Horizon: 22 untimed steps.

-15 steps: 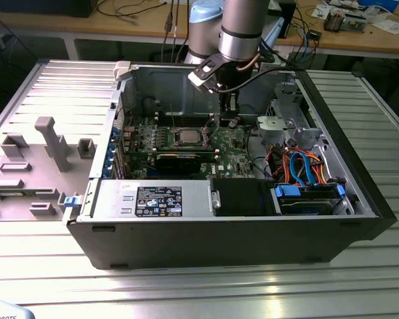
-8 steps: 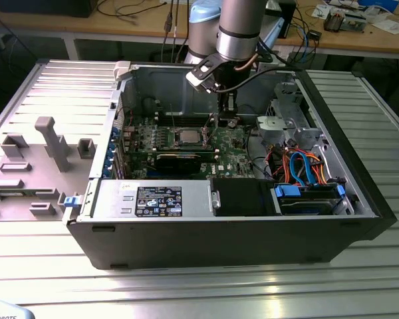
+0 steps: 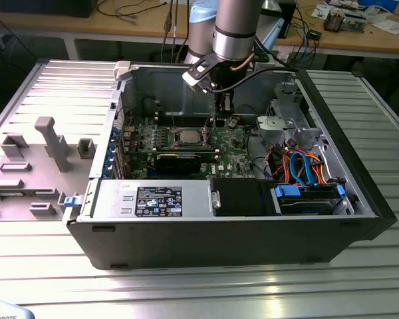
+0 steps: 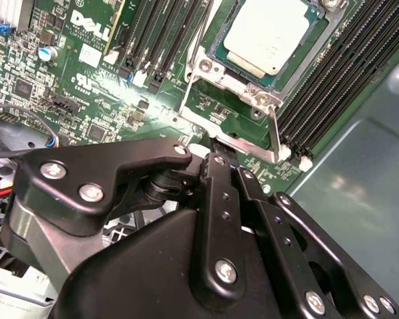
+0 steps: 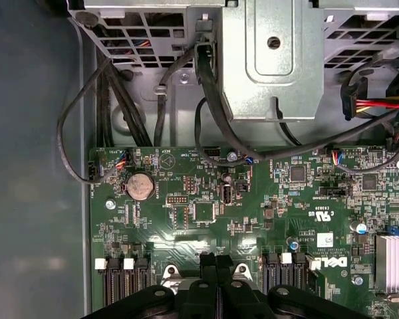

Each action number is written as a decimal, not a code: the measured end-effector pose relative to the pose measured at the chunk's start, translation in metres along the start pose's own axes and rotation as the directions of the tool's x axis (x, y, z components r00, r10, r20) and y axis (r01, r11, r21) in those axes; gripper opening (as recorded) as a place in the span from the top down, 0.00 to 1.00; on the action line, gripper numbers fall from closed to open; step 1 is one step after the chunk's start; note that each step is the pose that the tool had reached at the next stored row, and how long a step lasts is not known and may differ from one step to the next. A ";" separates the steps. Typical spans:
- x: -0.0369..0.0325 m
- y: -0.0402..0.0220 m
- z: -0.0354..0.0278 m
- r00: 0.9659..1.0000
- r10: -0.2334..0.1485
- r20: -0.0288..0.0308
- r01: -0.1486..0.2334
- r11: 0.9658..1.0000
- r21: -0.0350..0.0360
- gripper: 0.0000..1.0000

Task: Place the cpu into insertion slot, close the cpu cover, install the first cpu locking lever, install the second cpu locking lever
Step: 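Close the cpu cover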

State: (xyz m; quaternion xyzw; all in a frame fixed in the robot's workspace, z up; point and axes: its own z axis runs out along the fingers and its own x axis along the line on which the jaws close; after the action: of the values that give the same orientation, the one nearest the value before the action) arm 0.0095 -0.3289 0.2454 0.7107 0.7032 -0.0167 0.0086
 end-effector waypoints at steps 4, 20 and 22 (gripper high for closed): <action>0.0000 -0.0026 0.0000 1.000 0.000 0.000 0.000 1.000 0.000 0.89; -0.0001 -0.0176 0.0003 1.000 0.000 0.000 0.000 1.000 0.000 0.89; -0.0002 -0.0199 0.0002 1.000 0.000 0.000 0.000 1.000 0.000 0.89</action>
State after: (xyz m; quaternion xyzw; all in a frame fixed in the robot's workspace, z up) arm -0.0105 -0.3289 0.2454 0.7107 0.7032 -0.0167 0.0086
